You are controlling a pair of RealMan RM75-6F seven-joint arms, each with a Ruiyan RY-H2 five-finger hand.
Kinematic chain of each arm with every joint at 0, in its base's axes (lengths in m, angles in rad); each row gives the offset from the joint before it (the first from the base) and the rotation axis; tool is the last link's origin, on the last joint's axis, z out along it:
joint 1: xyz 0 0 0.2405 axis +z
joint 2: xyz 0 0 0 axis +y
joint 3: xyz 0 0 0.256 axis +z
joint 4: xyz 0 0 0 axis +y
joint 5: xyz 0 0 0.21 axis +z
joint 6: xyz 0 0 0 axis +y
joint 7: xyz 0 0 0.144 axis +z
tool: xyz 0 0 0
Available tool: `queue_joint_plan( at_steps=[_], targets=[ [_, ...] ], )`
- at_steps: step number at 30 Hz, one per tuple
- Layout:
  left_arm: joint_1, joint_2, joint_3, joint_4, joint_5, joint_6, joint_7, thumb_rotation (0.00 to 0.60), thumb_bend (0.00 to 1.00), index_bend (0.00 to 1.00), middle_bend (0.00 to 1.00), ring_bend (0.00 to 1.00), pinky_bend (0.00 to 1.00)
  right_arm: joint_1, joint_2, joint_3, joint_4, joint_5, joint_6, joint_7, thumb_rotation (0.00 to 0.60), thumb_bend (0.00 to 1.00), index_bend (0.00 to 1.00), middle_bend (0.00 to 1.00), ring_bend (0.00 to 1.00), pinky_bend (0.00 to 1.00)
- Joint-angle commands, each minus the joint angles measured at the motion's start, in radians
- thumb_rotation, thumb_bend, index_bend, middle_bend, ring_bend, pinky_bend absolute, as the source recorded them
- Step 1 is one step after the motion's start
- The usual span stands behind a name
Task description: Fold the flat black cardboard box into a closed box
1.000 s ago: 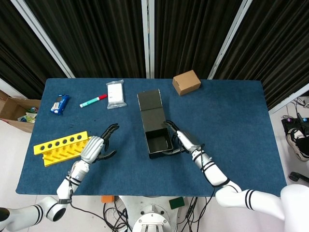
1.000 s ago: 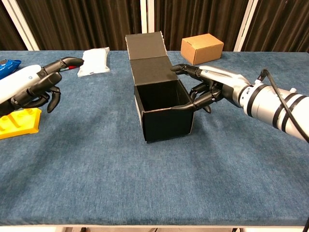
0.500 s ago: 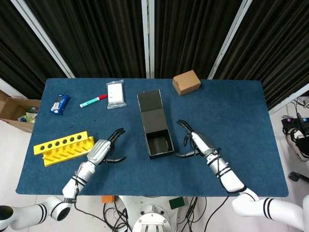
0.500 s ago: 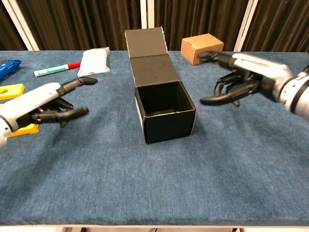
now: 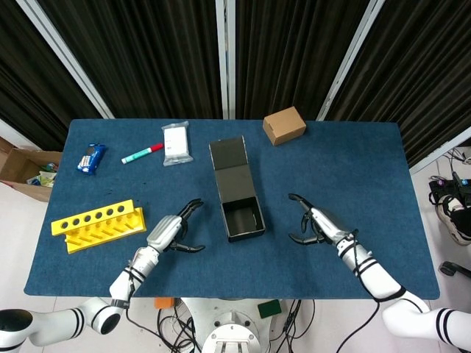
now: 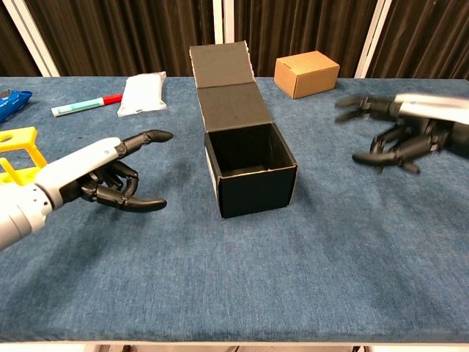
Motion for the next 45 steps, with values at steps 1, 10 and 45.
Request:
queue_joint_plan(
  at_steps=[1, 10, 45],
  targets=[
    [0.001, -0.002, 0.001, 0.003, 0.0, -0.002, 0.001, 0.405, 0.09, 0.0, 0.0, 0.7, 0.99, 0.024, -0.062, -0.022, 0.05, -0.015, -0.051, 0.028, 0.505, 0.33, 0.0, 0.08, 0.56, 0.85],
    [0.026, 0.021, 0.003, 0.003, -0.008, 0.015, -0.016, 0.404, 0.09, 0.0, 0.0, 0.7, 0.99, 0.086, -0.198, 0.0, 0.134, -0.032, -0.117, 0.059, 0.505, 0.33, 0.0, 0.07, 0.56, 0.85],
    [-0.042, -0.064, -0.02, 0.195, 0.029, -0.049, -0.285, 0.463, 0.09, 0.0, 0.0, 0.69, 0.99, -0.028, 0.093, 0.048, -0.061, -0.086, 0.166, 0.16, 0.506, 0.31, 0.0, 0.07, 0.56, 0.85]
  ],
)
